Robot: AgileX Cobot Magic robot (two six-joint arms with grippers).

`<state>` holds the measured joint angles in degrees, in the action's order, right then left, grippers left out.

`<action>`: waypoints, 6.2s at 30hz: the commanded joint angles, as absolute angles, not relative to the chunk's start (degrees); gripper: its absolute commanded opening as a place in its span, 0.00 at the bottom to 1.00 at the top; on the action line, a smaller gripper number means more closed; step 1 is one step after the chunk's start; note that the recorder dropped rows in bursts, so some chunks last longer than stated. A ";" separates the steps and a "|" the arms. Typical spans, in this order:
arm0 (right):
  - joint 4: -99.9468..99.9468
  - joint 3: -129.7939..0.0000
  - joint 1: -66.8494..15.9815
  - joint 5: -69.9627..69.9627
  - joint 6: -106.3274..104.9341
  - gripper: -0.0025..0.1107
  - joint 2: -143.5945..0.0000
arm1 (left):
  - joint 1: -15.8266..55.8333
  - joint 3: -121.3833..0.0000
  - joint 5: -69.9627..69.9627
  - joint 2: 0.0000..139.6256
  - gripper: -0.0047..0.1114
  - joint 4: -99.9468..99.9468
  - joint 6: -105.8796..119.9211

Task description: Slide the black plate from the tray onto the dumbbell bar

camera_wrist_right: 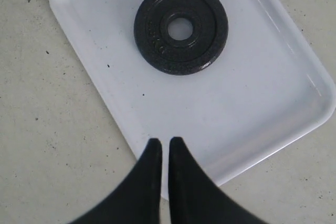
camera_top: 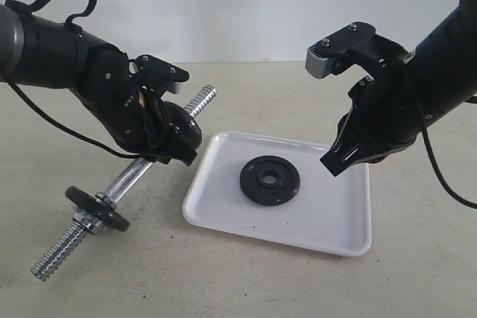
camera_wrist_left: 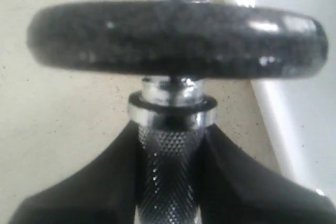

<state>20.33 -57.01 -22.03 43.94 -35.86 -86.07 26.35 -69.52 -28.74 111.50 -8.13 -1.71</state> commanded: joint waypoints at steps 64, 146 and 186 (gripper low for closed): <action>-7.39 -77.35 -36.54 38.87 -8.48 0.95 -108.11 | 26.54 -70.60 -37.65 82.72 0.08 -4.97 6.53; 5.50 -89.98 -32.49 50.32 0.86 0.95 -126.37 | 26.54 -70.60 -39.09 82.72 0.08 -1.94 6.93; 5.05 -89.98 -32.49 45.65 -0.98 0.95 -126.37 | 26.54 -70.60 -39.85 82.72 0.08 -1.94 7.59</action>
<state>4.47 -89.98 -32.67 46.06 -0.78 -125.95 26.35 -68.43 -45.90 86.18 -1.27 6.80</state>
